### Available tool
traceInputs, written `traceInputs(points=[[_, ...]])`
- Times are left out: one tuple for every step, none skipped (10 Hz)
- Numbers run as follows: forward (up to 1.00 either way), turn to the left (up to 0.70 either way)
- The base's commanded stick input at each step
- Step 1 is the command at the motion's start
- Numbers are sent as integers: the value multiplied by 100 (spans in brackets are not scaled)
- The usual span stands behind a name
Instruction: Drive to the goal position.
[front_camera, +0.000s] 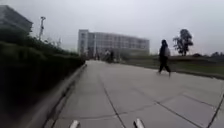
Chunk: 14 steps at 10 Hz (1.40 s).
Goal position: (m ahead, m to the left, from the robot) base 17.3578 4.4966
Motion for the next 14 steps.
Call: traceInputs(points=[[70,0],[70,0],[70,0],[70,0],[70,0],[70,24],[70,35],[70,31],[70,6],[70,0],[70,0],[70,0],[70,0],[70,0]])
